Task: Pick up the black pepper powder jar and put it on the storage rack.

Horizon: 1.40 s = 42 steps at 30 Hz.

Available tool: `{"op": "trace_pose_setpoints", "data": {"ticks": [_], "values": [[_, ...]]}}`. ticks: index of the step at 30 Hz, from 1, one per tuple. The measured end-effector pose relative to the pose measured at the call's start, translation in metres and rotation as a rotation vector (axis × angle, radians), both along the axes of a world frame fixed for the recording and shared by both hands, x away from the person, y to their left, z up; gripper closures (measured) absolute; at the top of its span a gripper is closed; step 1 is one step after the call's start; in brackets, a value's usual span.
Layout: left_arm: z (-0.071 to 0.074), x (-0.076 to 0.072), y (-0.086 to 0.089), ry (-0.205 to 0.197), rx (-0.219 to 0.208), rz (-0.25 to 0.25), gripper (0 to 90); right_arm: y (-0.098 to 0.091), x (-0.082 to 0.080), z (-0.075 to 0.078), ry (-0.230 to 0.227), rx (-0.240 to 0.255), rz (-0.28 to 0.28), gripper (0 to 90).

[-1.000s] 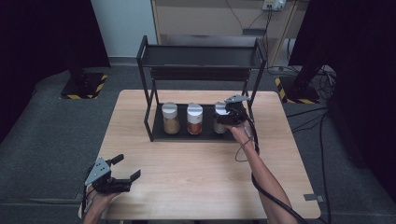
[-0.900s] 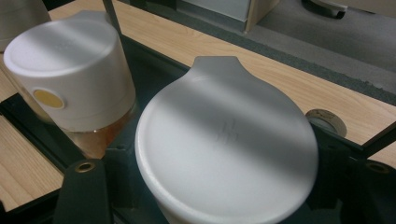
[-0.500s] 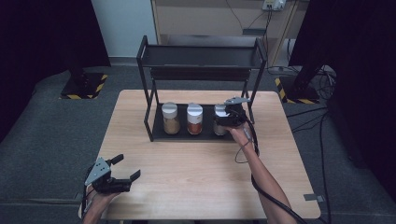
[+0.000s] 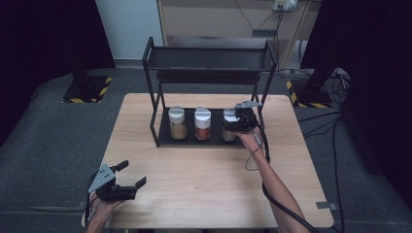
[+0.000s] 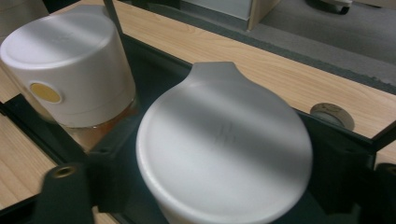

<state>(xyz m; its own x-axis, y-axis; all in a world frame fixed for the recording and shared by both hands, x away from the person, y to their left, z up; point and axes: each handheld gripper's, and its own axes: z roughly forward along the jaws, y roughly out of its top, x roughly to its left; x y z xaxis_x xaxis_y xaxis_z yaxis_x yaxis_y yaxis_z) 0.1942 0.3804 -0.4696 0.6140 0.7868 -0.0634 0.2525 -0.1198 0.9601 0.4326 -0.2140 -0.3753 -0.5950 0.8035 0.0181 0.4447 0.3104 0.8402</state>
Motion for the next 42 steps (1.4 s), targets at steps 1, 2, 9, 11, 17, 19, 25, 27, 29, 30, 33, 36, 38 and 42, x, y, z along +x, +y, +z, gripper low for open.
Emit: {"op": "trace_pose_setpoints", "data": {"ticks": [1, 2, 9, 11, 17, 19, 25, 27, 29, 30, 33, 36, 38, 42], "values": [[0.0, 0.0, 0.0, -0.001, 0.0, -0.001, 3.4, -0.001, -0.001, 0.001, -0.009, 0.004, -0.002, 16.2], [0.0, 0.0, 0.0, 0.0, 0.0, 0.0, 3.4, -0.001, -0.002, 0.002, -0.015, 0.007, -0.005, 14.8], [0.0, 0.0, 0.0, 0.001, 0.001, 0.001, 3.4, -0.009, -0.004, 0.016, -0.042, 0.031, 0.006, 11.3], [0.0, 0.0, 0.0, 0.0, 0.001, 0.001, 3.4, -0.01, -0.005, 0.022, -0.056, 0.03, 0.015, 11.3], [0.001, 0.0, -0.001, 0.001, 0.002, -0.001, 3.4, -0.016, -0.014, 0.045, -0.099, 0.05, 0.052, 11.4], [0.001, 0.0, -0.001, 0.001, -0.001, 0.001, 3.4, -0.018, -0.017, 0.052, -0.109, 0.062, 0.067, 11.5], [0.001, 0.001, -0.002, 0.008, -0.001, 0.003, 3.3, -0.021, -0.031, 0.067, -0.133, 0.062, 0.143, 11.6], [0.0, 0.001, -0.001, 0.007, -0.003, 0.004, 3.4, -0.023, -0.037, 0.069, -0.142, 0.068, 0.167, 11.4], [0.0, 0.001, -0.001, 0.008, -0.004, 0.005, 3.4, -0.026, -0.042, 0.069, -0.152, 0.083, 0.188, 11.4], [0.0, 0.001, -0.001, 0.008, -0.004, 0.005, 3.4, -0.027, -0.045, 0.069, -0.155, 0.087, 0.195, 11.4], [0.001, 0.001, -0.002, 0.009, 0.001, 0.003, 3.4, -0.029, -0.052, 0.068, -0.154, 0.091, 0.219, 11.3], [0.0, 0.001, -0.002, 0.008, 0.003, 0.002, 3.4, -0.032, -0.064, 0.068, -0.156, 0.084, 0.251, 11.1], [0.0, 0.001, -0.001, 0.007, 0.001, 0.0, 3.4, -0.034, -0.07, 0.067, -0.164, 0.087, 0.259, 11.2], [0.001, 0.002, -0.002, 0.006, 0.005, -0.006, 3.4, -0.04, -0.079, 0.066, -0.166, 0.1, 0.265, 11.2]]}}
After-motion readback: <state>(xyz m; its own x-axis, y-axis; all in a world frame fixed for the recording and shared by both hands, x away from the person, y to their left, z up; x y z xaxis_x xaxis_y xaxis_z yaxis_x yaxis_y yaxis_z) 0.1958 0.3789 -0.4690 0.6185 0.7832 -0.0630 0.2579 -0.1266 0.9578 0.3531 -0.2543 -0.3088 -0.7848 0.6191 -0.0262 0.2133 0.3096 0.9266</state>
